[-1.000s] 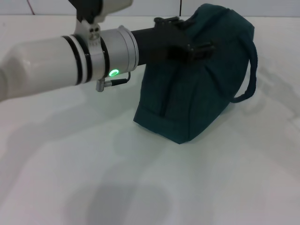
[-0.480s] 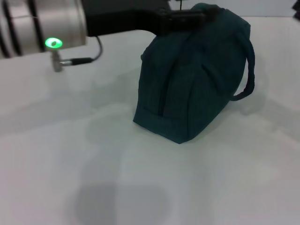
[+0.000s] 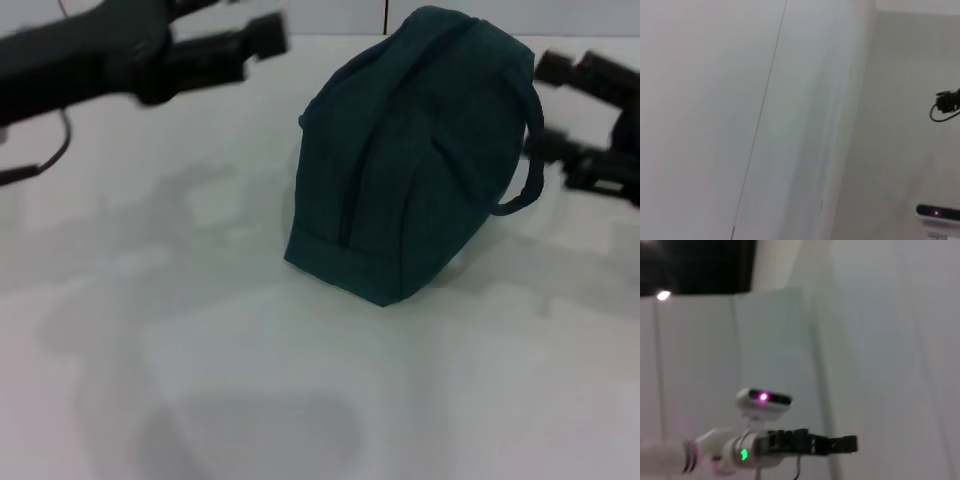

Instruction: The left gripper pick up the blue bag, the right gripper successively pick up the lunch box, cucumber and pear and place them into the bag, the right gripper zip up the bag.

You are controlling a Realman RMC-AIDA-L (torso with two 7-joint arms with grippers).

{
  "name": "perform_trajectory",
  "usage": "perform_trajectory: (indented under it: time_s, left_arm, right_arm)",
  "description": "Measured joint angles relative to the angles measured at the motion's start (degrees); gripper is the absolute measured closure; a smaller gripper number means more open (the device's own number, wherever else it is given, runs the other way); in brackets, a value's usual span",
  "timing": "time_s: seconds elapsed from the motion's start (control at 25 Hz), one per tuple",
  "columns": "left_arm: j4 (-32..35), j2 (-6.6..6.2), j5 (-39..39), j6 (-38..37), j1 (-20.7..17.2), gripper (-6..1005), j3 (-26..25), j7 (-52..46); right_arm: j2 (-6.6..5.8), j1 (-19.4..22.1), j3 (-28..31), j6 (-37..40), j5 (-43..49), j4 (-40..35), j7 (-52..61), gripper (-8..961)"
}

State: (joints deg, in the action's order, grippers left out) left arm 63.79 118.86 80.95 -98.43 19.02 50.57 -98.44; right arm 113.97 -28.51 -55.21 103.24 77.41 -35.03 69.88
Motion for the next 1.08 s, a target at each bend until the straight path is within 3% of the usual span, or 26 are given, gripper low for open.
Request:
perform_trajectory:
  time_s: [0.2,0.6,1.08]
  left_arm:
    - [-12.04,-2.88,4.08,-5.37,-0.22,119,-1.64,11.31]
    - [-19.72,-2.16,11.6,-6.45,-0.26,119,-1.51,25.75]
    - [-20.65,-1.89,12.26,-7.31,0.05,124,-1.22,27.86]
  right_arm:
    - [0.69,-1.9,-4.1,-0.89,7.11,-5.76,2.97,142]
    - [1.24,-3.8,-9.8,-4.09,10.67,-6.22,5.14,142]
    - [1.34,-3.82,-10.85,-4.48,10.73,-6.15,5.18,141]
